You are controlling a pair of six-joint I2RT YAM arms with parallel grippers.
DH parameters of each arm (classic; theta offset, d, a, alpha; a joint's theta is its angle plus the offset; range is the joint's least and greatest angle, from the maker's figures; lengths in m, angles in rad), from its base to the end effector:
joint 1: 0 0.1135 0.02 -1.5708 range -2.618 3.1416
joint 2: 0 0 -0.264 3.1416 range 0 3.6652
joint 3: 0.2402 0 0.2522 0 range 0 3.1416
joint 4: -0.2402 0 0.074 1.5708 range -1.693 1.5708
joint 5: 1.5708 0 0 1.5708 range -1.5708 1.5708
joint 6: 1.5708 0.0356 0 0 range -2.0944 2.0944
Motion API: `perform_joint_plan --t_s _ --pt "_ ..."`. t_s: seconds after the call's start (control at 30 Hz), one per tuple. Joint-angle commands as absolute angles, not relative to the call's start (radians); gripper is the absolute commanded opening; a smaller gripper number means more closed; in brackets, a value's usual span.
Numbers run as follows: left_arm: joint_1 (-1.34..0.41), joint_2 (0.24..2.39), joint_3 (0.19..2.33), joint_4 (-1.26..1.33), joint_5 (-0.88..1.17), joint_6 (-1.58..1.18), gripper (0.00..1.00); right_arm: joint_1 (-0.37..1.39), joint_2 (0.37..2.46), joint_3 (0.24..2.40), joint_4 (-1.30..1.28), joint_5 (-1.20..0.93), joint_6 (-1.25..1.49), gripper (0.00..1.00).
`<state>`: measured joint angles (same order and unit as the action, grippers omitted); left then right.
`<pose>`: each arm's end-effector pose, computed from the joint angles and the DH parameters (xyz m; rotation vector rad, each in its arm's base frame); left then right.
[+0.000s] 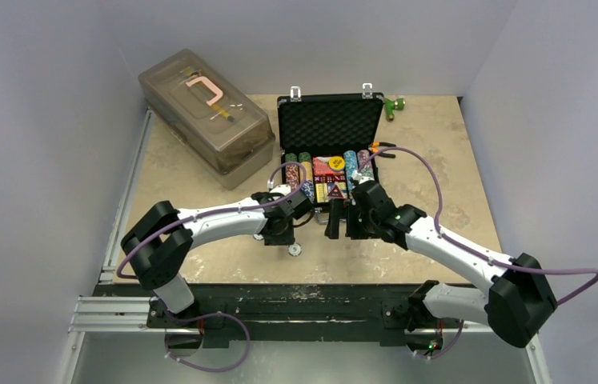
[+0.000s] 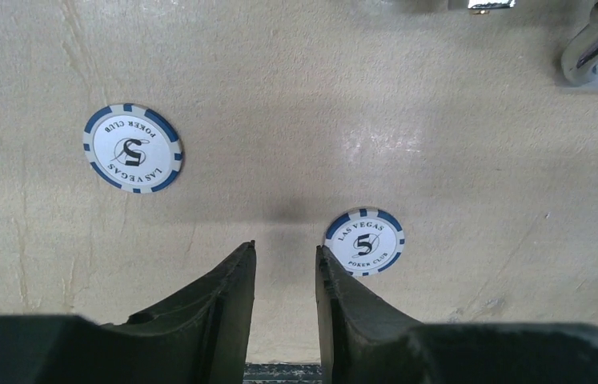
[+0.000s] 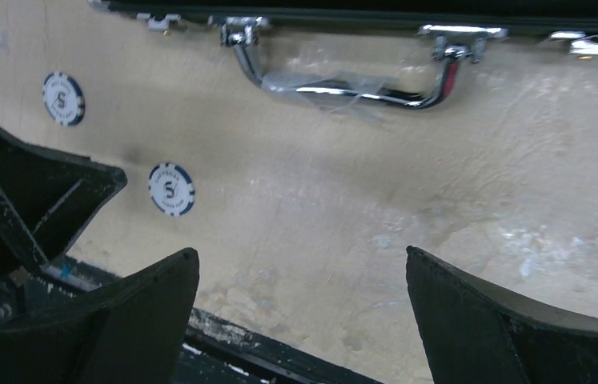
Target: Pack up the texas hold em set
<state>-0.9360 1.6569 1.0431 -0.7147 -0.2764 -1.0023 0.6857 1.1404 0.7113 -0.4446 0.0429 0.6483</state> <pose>0.1878 -0.2386 0.1794 -0.1390 2.7745 -0.0601 0.1774 0.1431 0.2221 -0.0274 2.5184 0.5237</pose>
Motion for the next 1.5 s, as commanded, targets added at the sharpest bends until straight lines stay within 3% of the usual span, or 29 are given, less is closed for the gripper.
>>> perform_joint_plan --t_s 0.0,0.13,0.3,0.4,0.8,1.23,1.47 --pt "-0.935 1.625 1.055 -0.723 -0.306 -0.956 0.33 0.683 1.172 0.728 -0.37 -0.103 0.593 0.99" --pt "-0.939 1.605 1.039 -0.688 -0.261 -0.925 0.42 0.684 1.179 0.727 -0.365 -0.119 0.585 0.99" --pt "-0.939 1.607 1.035 -0.629 -0.19 -0.876 0.68 0.683 1.17 0.715 -0.394 -0.084 0.575 0.99" --pt "-0.947 1.652 1.077 -0.643 -0.163 -0.852 0.74 0.684 1.147 0.694 -0.407 -0.062 0.58 0.99" --pt "-1.0 1.754 1.143 -0.613 -0.244 -0.709 0.72 0.683 1.107 0.632 -0.413 -0.056 0.59 0.99" --pt "-1.094 1.667 0.858 -0.2 -0.433 -0.708 0.7 0.684 1.069 0.581 -0.396 -0.064 0.604 0.99" --pt "-1.194 1.644 0.756 -0.131 -0.526 -0.784 0.66 0.683 1.025 0.573 -0.413 -0.053 0.606 0.99"
